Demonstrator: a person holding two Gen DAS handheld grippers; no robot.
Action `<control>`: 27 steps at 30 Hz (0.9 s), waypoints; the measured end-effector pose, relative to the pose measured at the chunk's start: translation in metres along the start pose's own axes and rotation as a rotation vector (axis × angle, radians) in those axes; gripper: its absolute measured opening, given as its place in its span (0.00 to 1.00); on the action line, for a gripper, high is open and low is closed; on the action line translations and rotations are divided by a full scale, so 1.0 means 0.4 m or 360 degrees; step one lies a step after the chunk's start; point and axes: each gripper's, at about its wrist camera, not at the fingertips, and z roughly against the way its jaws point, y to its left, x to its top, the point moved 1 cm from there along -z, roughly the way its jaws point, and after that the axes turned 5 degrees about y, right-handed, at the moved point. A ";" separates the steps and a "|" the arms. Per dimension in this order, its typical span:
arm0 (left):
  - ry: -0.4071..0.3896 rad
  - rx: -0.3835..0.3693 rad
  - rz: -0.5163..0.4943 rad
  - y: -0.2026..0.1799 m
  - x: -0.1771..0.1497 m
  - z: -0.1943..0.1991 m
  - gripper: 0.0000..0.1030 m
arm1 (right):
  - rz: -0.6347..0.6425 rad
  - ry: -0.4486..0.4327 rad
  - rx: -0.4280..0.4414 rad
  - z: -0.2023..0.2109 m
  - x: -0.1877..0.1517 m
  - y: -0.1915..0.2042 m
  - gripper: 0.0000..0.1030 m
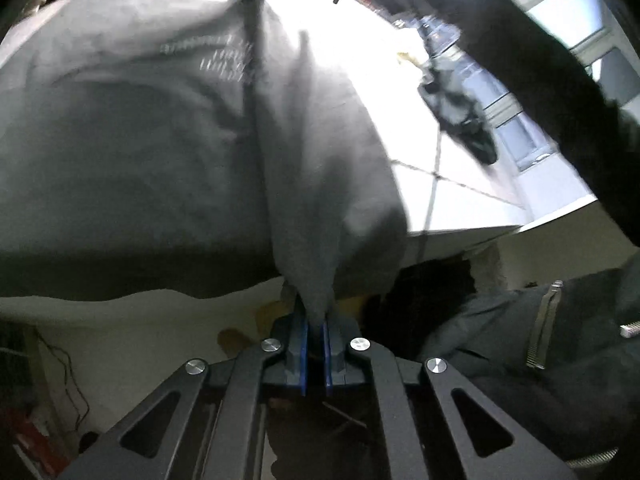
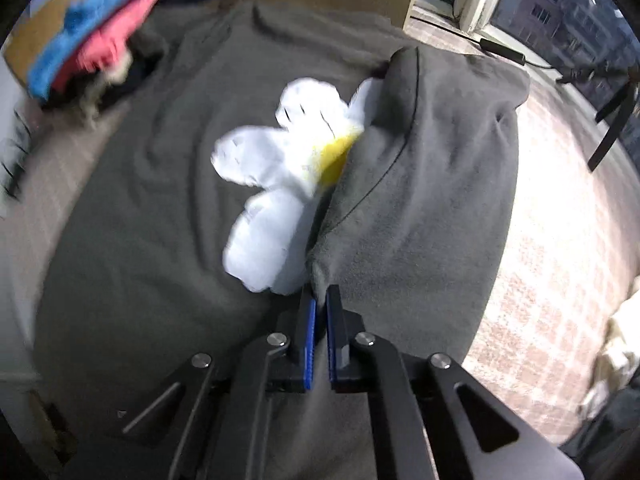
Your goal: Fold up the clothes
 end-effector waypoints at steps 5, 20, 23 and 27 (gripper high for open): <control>-0.0049 0.0004 -0.0004 0.013 -0.002 0.040 0.04 | -0.0039 -0.0054 0.0093 0.020 0.009 -0.019 0.04; -0.0005 0.0136 0.0161 0.097 -0.115 0.117 0.15 | 0.0300 -0.0190 0.0598 0.247 -0.512 0.020 0.49; 0.0004 0.0123 0.0179 0.097 -0.135 0.124 0.17 | 0.0246 -0.0155 0.0477 0.195 -0.685 0.053 0.49; 0.0016 0.0146 0.0162 0.075 -0.126 0.124 0.17 | 0.0210 -0.0125 0.0271 0.142 -0.752 0.105 0.47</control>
